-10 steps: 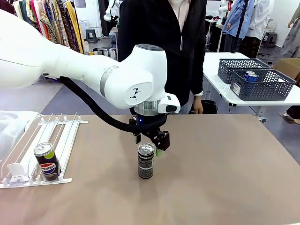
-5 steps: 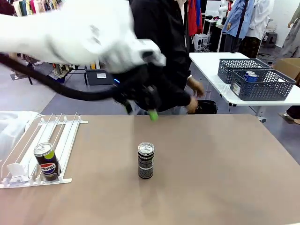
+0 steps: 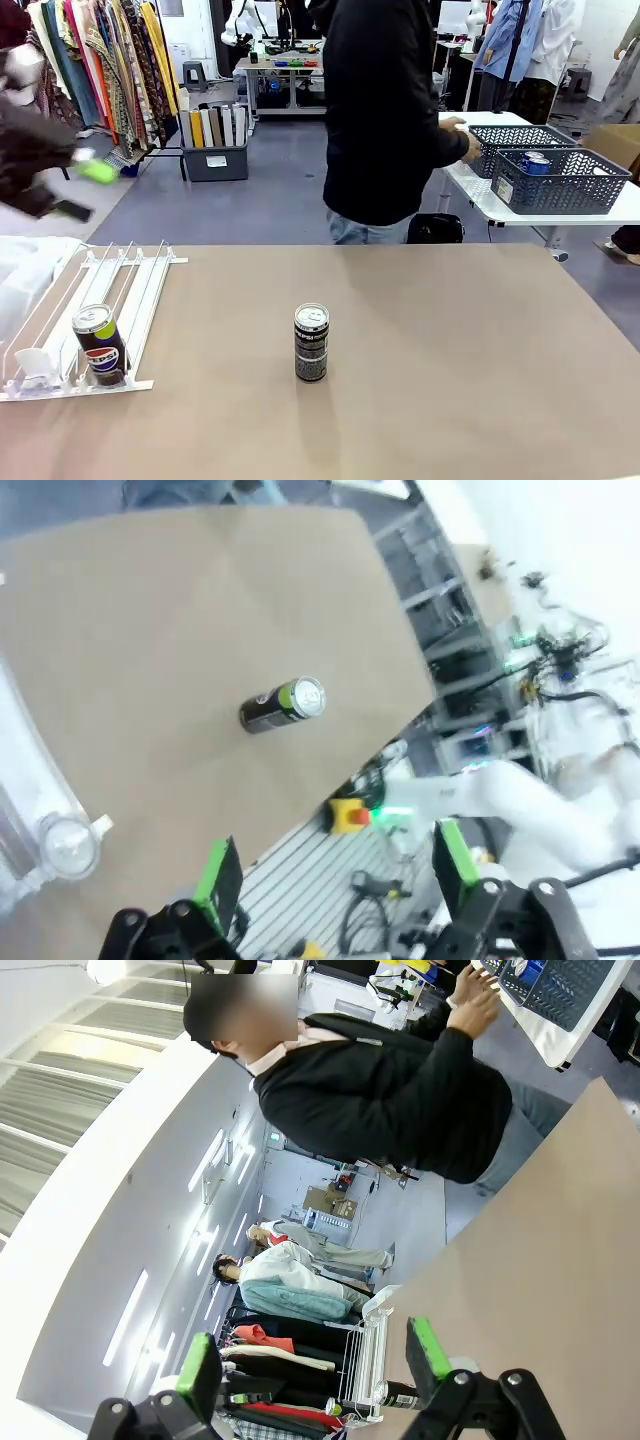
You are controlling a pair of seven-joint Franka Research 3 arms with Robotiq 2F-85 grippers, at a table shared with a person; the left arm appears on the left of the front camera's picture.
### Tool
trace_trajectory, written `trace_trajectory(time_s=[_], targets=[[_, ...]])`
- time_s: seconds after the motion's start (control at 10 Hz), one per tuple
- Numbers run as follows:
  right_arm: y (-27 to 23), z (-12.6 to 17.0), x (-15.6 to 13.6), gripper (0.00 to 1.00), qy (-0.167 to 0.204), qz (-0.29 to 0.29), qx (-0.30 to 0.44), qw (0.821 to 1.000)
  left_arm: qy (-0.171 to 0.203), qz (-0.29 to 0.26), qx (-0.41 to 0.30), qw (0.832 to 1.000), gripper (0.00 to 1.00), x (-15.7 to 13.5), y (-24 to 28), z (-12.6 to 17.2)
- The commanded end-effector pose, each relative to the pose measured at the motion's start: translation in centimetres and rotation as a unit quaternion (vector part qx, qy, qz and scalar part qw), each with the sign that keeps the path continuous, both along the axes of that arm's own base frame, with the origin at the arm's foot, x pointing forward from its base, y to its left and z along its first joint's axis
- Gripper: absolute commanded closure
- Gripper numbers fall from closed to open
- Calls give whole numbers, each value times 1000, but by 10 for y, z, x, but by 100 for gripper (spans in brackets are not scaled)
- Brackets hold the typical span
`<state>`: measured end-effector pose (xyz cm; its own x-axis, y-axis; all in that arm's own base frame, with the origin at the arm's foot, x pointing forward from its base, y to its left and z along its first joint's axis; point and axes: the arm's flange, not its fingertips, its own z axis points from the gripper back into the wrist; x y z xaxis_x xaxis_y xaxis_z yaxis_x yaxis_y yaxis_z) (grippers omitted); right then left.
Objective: Retrieve and store the cans from the dispenser.
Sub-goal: Pick up one can from the Automatic Can Dispenser and place it in the middle of the table.
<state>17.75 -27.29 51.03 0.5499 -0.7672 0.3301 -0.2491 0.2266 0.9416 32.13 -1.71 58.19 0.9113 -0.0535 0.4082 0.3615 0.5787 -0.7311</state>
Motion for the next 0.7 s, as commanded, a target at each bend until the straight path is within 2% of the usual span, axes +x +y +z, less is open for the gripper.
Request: trace_trajectory(time_s=[0.0, 0.1, 0.2, 0.3, 0.4, 0.6], targets=[[0, 3, 4, 0, -20, -4, -1, 1000, -12, 0, -155, 988, 0, -8, 59, -47], [0, 3, 4, 0, -20, -4, -1, 1000, -11, 23, -214, 976, 0, -14, 83, -65], [0, 3, 4, 0, -20, -4, -1, 1000, -4, 29, -245, 969, 0, -14, 95, -77], [0, 3, 4, 0, -20, -4, -1, 1000, 19, 22, -235, 972, 0, -11, 95, -78], [0, 3, 4, 0, -20, -4, -1, 1000, -13, 41, -209, 977, 0, -23, 102, -63], [0, 3, 4, 0, -20, -4, -1, 1000, -13, 41, -209, 977, 0, -23, 102, -63]])
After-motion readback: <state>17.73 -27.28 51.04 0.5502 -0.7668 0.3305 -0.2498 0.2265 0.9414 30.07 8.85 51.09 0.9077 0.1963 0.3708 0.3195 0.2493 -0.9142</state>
